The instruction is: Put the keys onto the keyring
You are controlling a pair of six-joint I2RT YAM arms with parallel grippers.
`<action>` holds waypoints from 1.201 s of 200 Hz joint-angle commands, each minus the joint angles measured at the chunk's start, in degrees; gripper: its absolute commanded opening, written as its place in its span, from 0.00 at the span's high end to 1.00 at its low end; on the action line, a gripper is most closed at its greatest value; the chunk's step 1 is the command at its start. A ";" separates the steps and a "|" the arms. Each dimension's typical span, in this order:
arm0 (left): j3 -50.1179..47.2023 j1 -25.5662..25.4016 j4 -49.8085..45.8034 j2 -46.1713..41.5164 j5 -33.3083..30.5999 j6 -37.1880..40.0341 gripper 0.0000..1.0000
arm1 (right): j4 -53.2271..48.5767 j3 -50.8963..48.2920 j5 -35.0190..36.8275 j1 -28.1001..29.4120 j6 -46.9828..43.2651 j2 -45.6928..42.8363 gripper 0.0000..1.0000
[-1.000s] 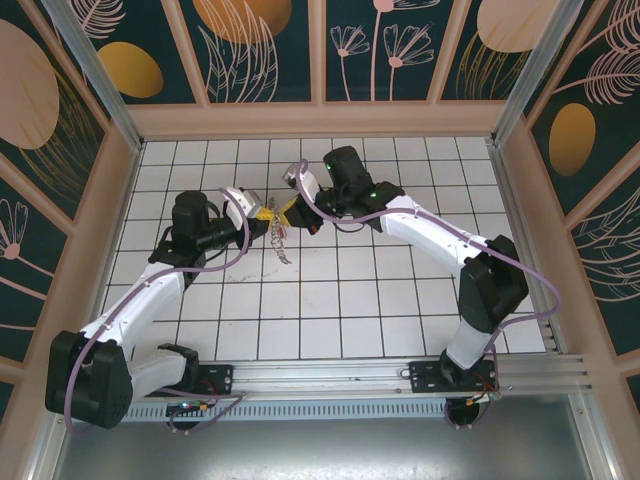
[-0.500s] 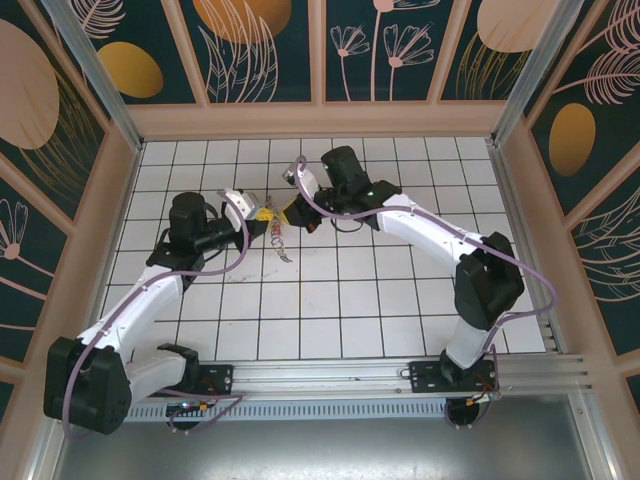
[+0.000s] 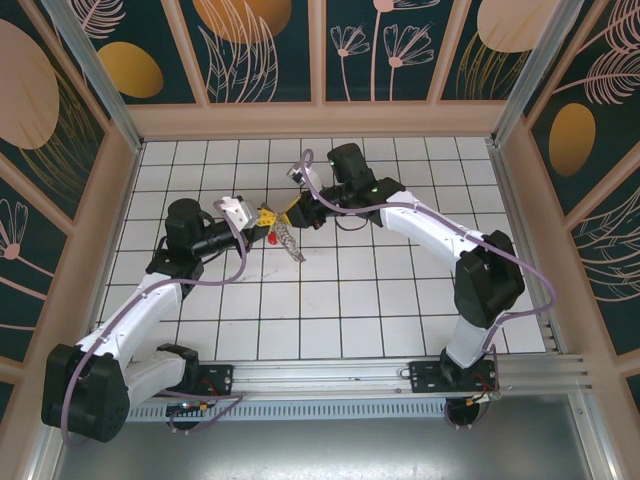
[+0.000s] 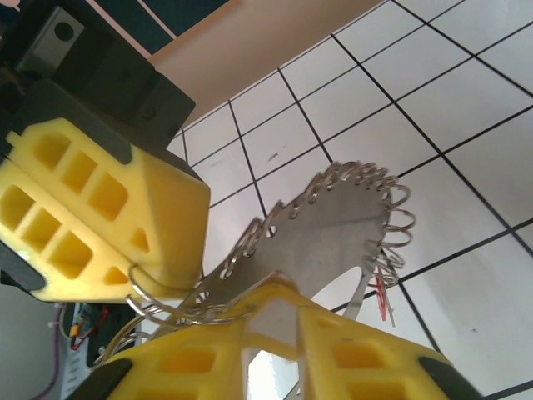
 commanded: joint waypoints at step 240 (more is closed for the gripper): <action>0.00 -0.94 9.21 3.47 17.06 2.75 1.00 | -3.77 -6.83 7.71 3.61 -43.64 -14.68 0.73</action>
